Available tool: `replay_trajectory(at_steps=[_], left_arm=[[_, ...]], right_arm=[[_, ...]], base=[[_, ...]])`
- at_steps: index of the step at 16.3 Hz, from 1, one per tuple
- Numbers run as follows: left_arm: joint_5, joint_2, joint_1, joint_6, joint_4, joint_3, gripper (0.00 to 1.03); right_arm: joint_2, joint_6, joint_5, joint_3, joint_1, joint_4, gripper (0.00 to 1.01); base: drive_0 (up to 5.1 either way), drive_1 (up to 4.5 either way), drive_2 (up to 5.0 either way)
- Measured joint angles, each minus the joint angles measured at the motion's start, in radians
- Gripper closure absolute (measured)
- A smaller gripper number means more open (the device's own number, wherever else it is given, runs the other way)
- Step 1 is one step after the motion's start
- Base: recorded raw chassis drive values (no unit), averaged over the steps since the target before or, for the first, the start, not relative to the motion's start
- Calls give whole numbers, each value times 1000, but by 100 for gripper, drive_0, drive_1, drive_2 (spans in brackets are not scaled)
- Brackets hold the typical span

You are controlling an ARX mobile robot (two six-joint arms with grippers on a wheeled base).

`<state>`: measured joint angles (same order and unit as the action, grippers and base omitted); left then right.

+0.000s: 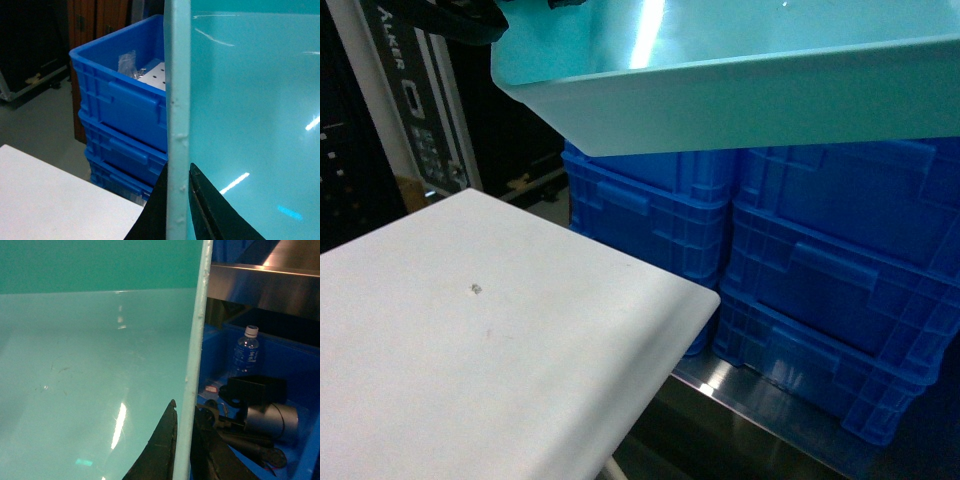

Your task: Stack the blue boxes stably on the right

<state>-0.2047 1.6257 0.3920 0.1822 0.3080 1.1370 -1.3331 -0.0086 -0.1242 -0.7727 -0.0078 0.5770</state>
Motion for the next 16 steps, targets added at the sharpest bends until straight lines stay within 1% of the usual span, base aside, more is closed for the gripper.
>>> replay_trajectory(at_steps=[16], left_arm=[[0,0,0,-1,0,0,95]], right_arm=[[0,0,0,0,0,0,94]], base=[[0,0,0]])
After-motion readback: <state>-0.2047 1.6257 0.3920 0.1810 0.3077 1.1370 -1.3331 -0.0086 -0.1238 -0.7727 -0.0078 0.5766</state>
